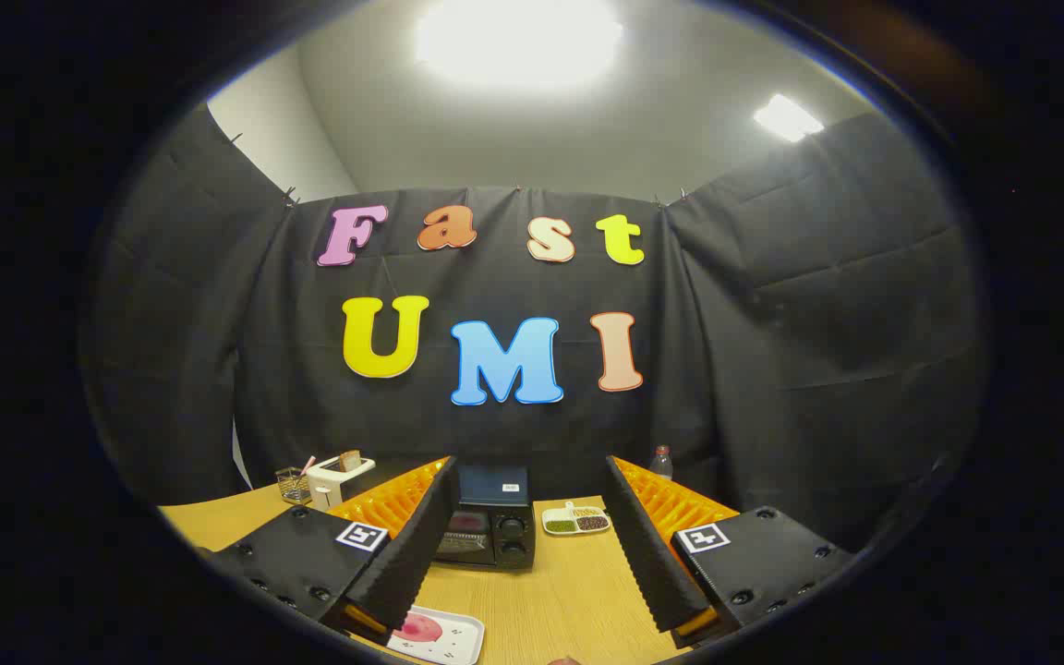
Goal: Open the toaster oven, put the food inside, and close the toaster oven door.
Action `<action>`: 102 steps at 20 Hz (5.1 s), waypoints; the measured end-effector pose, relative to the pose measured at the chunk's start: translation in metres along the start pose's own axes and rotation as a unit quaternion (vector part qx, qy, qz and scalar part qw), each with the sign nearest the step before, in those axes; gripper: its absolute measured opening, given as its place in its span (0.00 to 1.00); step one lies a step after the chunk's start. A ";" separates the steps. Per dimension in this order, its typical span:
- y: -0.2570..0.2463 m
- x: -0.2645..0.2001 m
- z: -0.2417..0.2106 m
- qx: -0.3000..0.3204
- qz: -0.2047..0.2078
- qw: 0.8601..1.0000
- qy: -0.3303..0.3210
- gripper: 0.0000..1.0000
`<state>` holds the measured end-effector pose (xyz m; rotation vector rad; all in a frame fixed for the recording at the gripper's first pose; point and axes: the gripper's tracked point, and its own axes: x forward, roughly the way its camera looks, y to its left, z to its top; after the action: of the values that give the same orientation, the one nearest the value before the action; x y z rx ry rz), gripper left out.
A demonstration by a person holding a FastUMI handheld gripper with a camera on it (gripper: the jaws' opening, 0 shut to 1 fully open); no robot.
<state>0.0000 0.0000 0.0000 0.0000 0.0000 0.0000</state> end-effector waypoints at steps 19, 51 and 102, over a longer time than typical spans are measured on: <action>0.012 0.029 0.006 0.000 0.015 1.000 -0.002 0.98; 0.157 0.194 -0.090 0.022 0.106 0.992 0.071 0.98; 0.190 0.087 -0.280 -0.018 0.087 0.948 0.307 0.98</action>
<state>0.0868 0.1900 -0.2796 -0.0367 0.6245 0.1770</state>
